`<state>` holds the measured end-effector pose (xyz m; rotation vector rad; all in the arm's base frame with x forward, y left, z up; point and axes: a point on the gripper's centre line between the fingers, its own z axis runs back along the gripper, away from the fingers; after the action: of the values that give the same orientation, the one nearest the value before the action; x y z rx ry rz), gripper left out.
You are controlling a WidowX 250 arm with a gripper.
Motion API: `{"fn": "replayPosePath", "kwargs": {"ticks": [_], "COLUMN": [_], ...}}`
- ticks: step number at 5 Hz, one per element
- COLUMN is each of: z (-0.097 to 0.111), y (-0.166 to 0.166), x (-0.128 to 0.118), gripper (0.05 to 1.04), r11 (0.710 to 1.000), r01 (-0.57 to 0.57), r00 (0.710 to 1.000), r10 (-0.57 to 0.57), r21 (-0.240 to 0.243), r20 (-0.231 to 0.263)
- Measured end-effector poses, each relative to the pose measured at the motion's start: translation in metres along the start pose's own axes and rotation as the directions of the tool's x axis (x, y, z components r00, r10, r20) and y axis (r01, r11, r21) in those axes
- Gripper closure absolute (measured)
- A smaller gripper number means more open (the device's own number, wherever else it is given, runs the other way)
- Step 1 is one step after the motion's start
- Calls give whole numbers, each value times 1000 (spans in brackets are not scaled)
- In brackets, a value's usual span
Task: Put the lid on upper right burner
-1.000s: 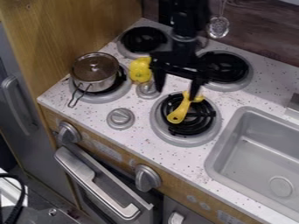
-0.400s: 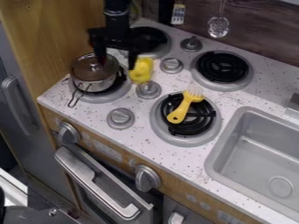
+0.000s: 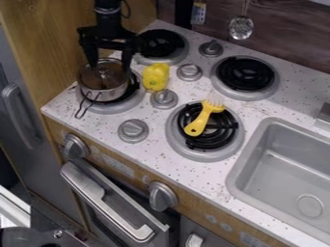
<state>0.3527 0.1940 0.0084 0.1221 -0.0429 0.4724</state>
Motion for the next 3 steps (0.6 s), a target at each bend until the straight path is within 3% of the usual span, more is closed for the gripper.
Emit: {"fn": "replayPosePath", "kwargs": {"ticks": [2,3], "z": [-23,-24], "y": [10,13], "x": [5,9], "gripper": [84,116], "r11": [999,998], "r01": [-48,-67], "r00": [997,996], "r10": [49,67], "r21": [9,6], "r20": [-53,-50]}}
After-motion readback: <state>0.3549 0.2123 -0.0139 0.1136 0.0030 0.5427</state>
